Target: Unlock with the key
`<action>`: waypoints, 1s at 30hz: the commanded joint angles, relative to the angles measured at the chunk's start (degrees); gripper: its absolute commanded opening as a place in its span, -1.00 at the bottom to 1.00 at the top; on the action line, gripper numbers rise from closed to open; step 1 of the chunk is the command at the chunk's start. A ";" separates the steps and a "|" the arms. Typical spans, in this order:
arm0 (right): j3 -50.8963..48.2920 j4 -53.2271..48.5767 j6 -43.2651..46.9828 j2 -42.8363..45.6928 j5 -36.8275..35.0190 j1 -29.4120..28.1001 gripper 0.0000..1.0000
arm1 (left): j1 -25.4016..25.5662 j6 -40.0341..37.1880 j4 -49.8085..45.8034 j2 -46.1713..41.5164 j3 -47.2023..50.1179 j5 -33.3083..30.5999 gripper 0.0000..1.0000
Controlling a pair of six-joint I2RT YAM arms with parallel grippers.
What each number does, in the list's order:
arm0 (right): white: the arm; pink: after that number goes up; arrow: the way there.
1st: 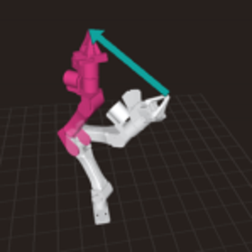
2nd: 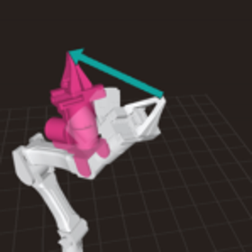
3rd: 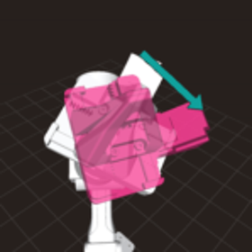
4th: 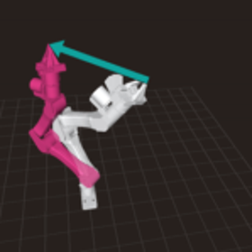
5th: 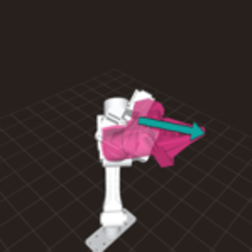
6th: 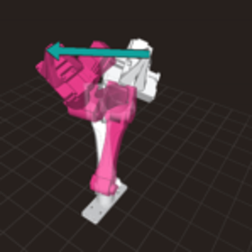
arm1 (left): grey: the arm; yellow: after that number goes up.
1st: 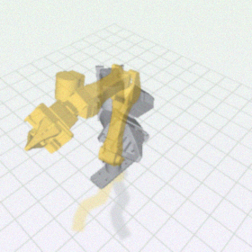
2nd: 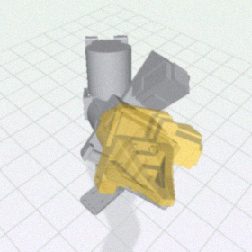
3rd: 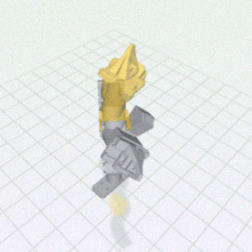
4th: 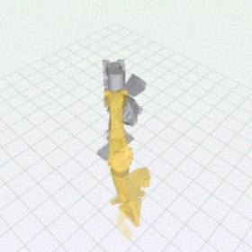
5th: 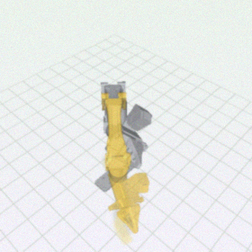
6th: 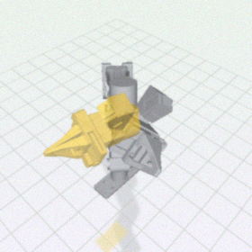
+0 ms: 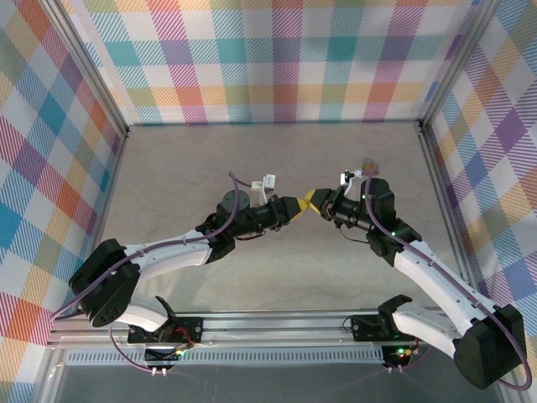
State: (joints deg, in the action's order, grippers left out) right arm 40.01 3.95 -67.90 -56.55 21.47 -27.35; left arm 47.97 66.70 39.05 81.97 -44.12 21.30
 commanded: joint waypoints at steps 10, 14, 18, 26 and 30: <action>-1.44 2.38 -1.01 0.44 -0.03 -0.02 -1.00 | 0.66 -0.64 2.46 0.21 -1.76 1.02 -1.00; -1.79 2.10 -0.78 0.96 -0.20 -0.07 -1.00 | 0.62 -1.69 1.19 -0.38 -1.92 1.10 -1.00; -1.37 -2.26 1.28 2.45 -1.96 0.17 -0.76 | 0.30 -5.33 -4.44 -2.33 -2.99 2.31 -1.00; 17.63 -38.04 24.84 -2.18 -2.76 15.14 0.56 | -2.77 -24.45 -30.04 -8.47 -7.26 8.46 -1.00; 30.80 -50.55 46.51 -15.10 -8.78 22.08 0.70 | -5.21 -29.72 -36.12 -8.77 -8.43 12.18 -1.00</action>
State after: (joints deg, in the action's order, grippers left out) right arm 64.79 -30.81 -41.25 -64.47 17.76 -7.46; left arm 44.34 44.95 11.75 73.84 -50.83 29.19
